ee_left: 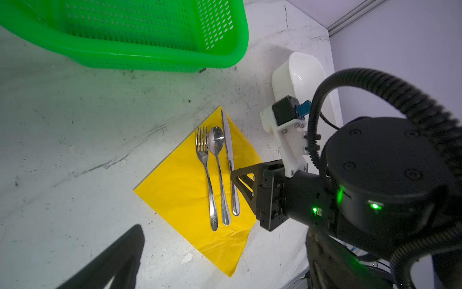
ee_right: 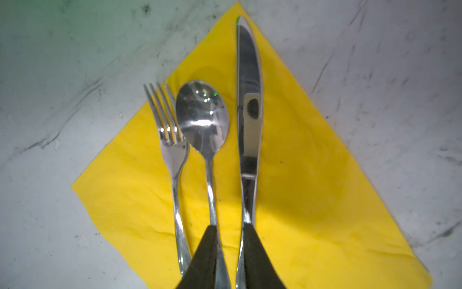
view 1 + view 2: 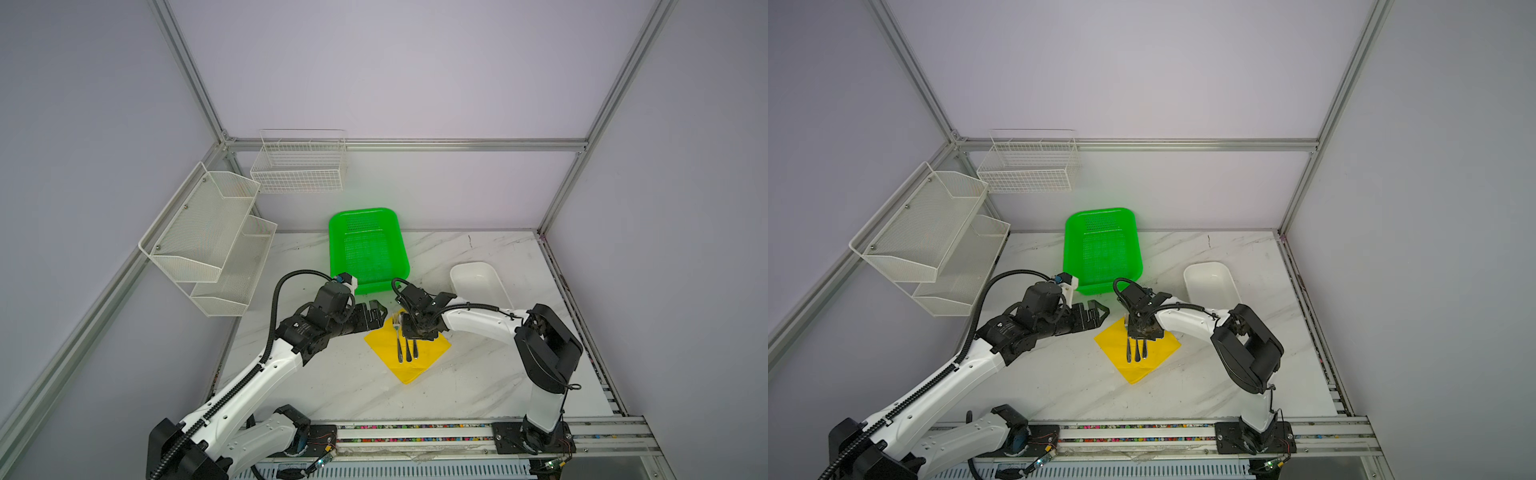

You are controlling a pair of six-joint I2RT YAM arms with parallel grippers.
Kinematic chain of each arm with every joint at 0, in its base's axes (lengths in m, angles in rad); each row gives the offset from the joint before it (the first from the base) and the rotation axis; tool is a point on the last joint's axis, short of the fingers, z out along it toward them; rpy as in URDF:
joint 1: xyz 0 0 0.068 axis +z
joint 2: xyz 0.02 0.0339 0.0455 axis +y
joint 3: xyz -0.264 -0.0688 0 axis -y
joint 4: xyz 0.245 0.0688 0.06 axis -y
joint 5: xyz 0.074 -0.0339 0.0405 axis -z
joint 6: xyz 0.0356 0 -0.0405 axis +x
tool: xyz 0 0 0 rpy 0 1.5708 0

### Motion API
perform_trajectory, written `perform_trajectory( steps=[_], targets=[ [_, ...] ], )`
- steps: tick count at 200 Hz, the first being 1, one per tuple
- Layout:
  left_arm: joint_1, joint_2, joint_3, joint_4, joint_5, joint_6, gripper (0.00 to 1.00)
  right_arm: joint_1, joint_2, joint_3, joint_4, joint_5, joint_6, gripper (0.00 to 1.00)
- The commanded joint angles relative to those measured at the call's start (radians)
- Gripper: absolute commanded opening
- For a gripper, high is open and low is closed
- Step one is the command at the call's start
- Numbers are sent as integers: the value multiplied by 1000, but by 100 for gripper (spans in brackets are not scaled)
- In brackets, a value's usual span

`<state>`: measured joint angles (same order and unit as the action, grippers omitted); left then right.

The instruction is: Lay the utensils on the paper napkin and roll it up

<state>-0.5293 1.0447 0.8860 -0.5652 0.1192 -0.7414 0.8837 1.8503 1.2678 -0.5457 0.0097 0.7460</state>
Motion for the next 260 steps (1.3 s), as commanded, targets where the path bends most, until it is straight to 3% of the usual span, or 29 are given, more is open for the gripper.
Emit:
perform_trajectory(
  steps=[1,155,221,260],
  targets=[
    [9,-37,-38,3,-39,-16,100,20,12,39,-7,-1,9,23],
    [16,-74,-45,-19,-69,-18,100,17,128,57,-10,57,58,10],
    [15,-80,-49,-15,-80,-39,100,17,122,71,-49,101,61,10],
    [16,-84,-51,-9,-76,-50,100,17,108,89,-72,90,25,15]
  ],
)
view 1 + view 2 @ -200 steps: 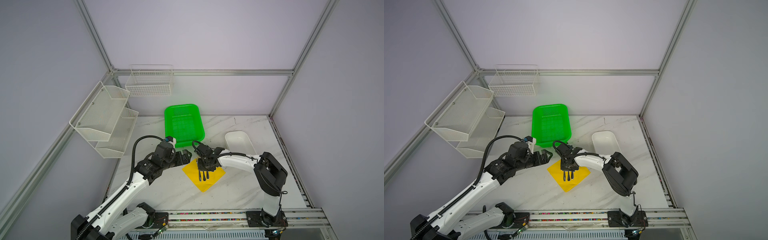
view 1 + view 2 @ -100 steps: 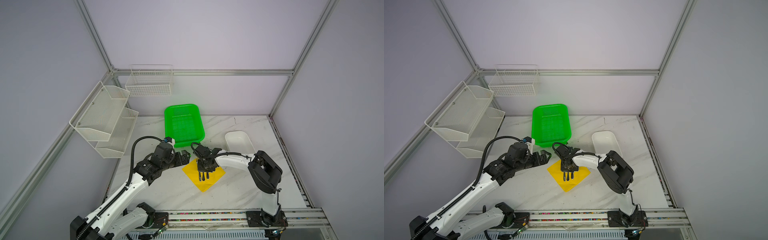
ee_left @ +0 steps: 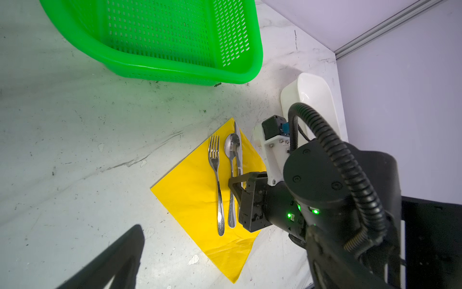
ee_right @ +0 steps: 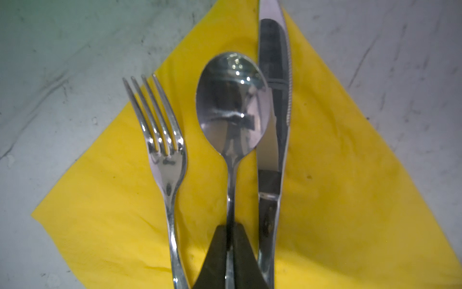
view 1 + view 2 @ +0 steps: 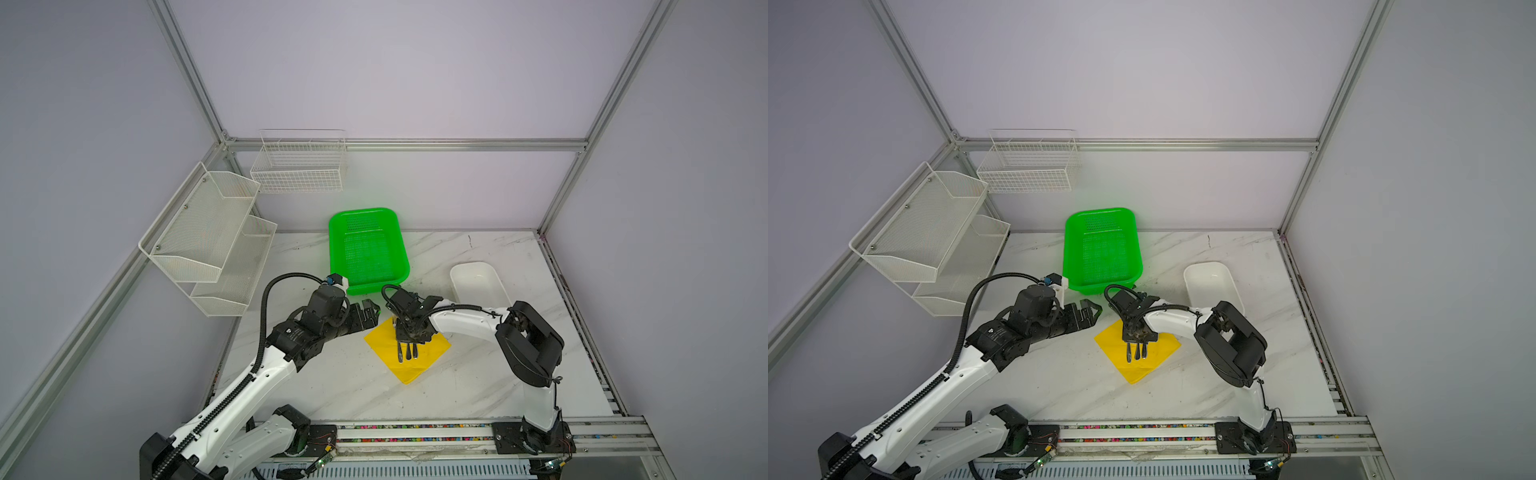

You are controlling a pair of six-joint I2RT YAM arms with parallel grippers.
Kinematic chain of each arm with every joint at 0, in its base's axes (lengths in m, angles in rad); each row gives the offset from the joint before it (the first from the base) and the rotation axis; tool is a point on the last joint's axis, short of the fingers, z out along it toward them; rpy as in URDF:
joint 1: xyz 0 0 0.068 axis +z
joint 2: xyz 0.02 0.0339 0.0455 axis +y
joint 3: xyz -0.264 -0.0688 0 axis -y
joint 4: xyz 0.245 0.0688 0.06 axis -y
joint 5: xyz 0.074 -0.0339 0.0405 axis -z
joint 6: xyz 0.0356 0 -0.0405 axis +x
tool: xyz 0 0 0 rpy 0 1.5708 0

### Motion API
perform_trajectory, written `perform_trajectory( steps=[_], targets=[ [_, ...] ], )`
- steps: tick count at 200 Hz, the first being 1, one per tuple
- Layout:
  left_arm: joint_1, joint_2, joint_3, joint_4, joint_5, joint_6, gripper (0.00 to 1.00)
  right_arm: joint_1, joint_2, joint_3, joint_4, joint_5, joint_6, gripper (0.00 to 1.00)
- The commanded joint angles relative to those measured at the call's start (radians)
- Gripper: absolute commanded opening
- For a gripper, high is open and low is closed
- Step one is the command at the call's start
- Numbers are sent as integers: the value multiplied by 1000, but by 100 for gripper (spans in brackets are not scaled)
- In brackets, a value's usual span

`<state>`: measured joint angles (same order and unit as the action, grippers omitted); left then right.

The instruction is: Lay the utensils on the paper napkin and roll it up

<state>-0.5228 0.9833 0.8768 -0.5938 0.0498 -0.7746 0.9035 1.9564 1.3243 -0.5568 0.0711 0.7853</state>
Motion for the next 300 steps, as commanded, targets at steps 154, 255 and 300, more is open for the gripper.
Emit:
perform_trajectory(
  steps=[154,255,300],
  targets=[
    [10,-163,-68,-32,-178,-65,100,33,28,81,-9,-38,-34,21],
    [10,-193,-79,-54,-199,-65,100,32,56,61,9,-1,25,14],
    [10,-189,-87,-54,-195,-66,100,33,68,69,-10,18,39,13]
  ],
)
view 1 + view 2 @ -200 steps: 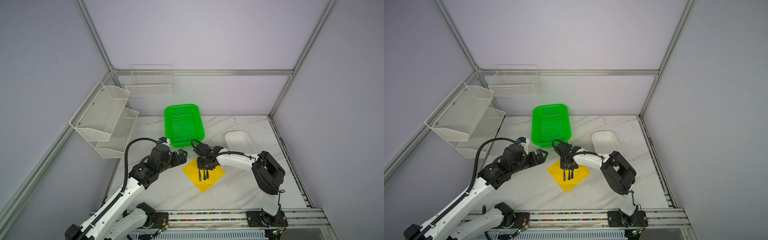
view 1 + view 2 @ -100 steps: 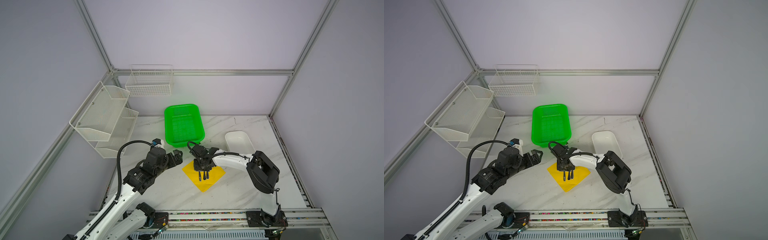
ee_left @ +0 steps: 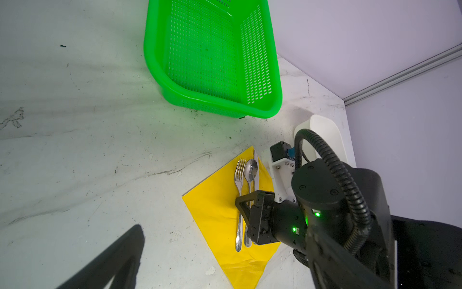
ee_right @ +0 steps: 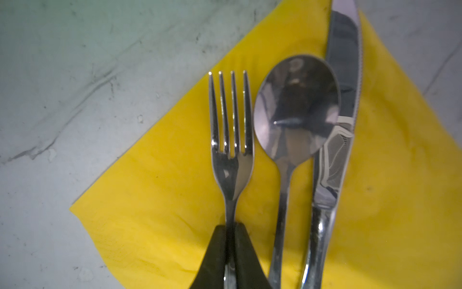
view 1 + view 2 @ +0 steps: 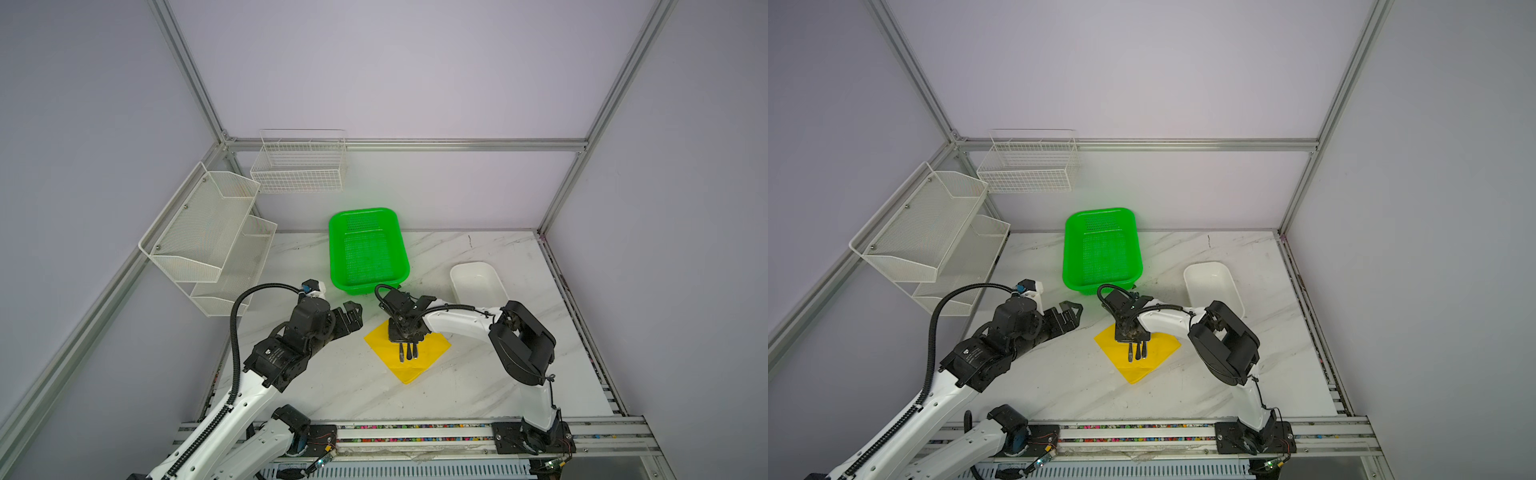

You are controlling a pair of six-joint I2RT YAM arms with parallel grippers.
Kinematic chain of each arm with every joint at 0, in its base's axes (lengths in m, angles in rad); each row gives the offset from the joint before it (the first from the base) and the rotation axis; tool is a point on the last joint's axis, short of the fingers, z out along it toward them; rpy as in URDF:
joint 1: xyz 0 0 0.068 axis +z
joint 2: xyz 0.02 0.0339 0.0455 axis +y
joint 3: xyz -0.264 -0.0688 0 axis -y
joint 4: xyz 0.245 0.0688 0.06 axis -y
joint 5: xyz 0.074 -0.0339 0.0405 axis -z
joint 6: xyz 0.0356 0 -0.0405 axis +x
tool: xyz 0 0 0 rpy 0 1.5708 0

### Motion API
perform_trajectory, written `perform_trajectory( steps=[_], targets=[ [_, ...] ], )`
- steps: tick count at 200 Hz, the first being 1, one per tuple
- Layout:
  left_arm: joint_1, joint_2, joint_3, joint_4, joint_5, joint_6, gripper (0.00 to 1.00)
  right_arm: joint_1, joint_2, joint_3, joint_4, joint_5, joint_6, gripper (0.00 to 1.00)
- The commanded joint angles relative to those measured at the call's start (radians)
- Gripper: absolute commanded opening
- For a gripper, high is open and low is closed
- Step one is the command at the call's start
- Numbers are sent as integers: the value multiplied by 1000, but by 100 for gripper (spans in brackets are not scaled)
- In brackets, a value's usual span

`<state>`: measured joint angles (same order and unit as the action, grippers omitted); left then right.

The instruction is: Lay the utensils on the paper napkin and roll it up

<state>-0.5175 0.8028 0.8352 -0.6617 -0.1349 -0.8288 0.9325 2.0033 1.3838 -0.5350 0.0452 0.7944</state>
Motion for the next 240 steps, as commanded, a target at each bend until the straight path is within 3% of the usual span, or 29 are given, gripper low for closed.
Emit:
perform_trajectory(
  steps=[1,37,94,166,203,240],
  targets=[
    [5,-9,-45,14,-10,-12,100,3,22,10,-32,45,30,13],
    [6,-13,-56,19,-2,-15,100,2,22,31,-43,48,5,12],
    [5,-37,-88,33,17,10,99,6,-164,-36,-42,49,29,26],
    [5,12,-94,142,227,201,100,124,-596,-487,201,9,387,42],
    [5,6,-138,165,297,201,100,256,-609,-628,380,-31,545,42],
    [5,-6,-174,181,343,194,100,357,-526,-645,440,-11,661,42]
  ],
)
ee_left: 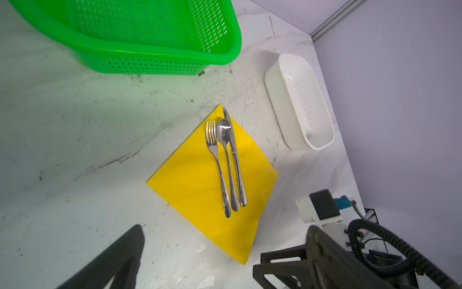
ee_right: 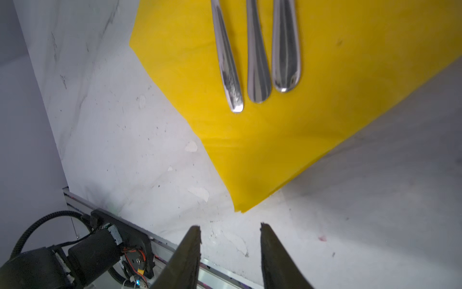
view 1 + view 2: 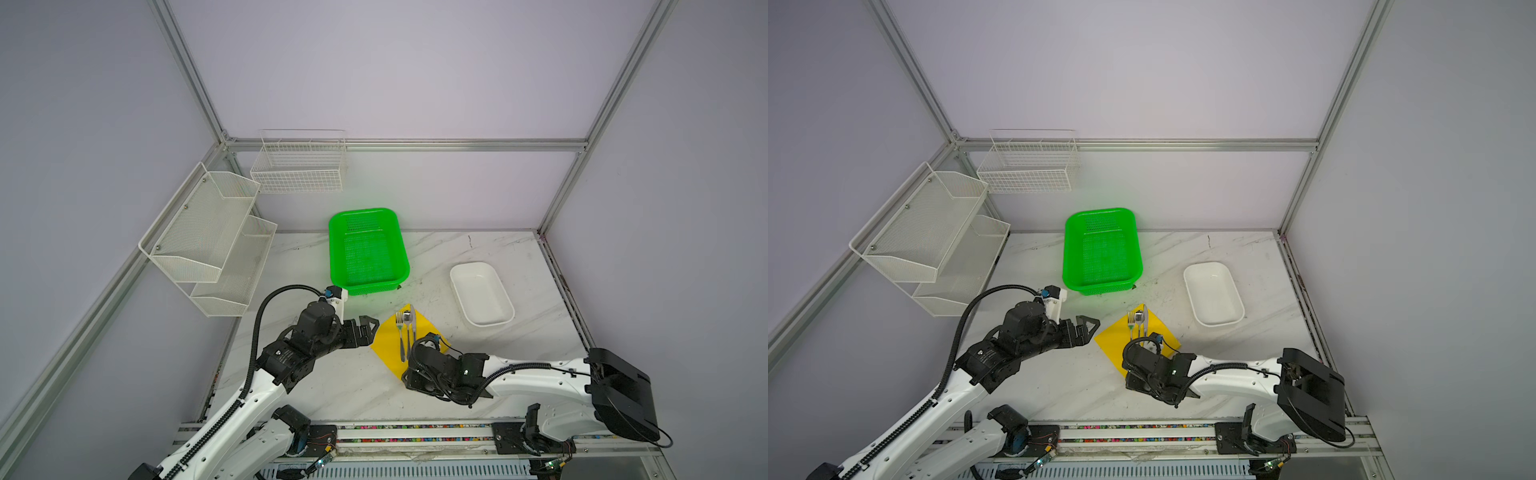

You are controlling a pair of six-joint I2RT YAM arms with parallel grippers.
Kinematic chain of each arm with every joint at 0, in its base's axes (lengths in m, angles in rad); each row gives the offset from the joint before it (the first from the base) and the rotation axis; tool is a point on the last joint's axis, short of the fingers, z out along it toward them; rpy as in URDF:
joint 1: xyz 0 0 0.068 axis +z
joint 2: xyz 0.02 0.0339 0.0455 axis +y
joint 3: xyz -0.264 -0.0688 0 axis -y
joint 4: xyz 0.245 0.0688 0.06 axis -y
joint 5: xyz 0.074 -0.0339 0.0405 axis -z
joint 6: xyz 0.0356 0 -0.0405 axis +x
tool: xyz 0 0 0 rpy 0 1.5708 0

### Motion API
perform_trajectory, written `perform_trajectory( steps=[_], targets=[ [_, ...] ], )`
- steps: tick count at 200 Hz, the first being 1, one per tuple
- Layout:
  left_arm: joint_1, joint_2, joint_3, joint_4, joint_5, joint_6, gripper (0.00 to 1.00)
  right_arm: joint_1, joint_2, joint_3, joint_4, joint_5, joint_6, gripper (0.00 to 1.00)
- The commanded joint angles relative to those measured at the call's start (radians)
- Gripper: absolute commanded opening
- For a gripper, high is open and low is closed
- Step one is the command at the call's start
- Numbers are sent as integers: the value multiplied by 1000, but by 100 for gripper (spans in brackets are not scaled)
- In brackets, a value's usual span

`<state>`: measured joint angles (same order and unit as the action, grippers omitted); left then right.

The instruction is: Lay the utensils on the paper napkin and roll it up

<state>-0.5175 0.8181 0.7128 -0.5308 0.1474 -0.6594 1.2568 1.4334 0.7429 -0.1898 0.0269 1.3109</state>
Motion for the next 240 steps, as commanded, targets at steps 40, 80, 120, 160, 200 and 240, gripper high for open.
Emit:
perform_trajectory(
  steps=[40,80,120,160,200,240],
  targets=[
    [4,-30,-71,57,77,40,100,56,81,-12,132,11,202,43],
    [4,-33,-81,57,74,48,99,57,42,-113,234,20,272,45],
    [4,1,-99,80,94,54,96,-3,16,-162,297,25,269,51],
    [1,22,-114,110,106,89,92,-151,78,-164,475,-85,175,51],
    [-4,24,-125,121,68,137,89,-188,100,-144,476,-76,182,50],
    [-14,22,-142,171,75,200,87,-201,-8,-222,484,-71,206,50]
  ],
)
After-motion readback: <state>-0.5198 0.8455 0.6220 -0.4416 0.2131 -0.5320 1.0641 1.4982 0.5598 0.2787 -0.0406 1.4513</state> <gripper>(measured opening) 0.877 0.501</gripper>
